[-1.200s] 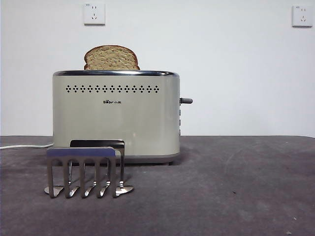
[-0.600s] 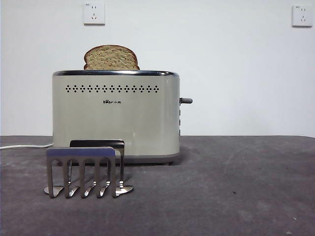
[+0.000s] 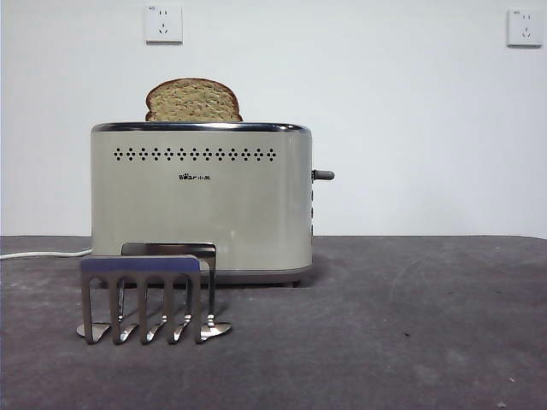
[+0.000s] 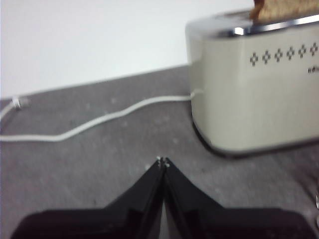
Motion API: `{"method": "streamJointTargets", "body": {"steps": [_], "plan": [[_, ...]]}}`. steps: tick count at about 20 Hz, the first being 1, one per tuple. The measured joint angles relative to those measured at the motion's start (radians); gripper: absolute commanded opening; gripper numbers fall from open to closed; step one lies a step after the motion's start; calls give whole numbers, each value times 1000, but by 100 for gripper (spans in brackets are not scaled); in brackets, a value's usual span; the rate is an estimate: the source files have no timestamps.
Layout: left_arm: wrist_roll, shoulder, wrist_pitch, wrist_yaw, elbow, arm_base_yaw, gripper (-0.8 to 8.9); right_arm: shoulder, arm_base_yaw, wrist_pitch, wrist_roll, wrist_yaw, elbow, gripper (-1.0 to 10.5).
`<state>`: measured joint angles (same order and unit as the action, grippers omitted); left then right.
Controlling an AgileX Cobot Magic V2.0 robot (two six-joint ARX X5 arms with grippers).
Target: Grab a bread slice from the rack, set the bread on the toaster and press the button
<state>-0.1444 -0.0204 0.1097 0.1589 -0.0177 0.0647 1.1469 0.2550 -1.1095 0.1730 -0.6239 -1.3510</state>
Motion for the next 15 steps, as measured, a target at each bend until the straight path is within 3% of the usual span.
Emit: {"method": "streamJointTargets", "body": {"steps": [2, 15], "plan": [[1, 9, 61, 0, 0, 0, -4, 0, 0, 0, 0, 0, 0, 1], [8, 11, 64, 0, 0, 0, -3, 0, 0, 0, 0, 0, 0, 1]]}}
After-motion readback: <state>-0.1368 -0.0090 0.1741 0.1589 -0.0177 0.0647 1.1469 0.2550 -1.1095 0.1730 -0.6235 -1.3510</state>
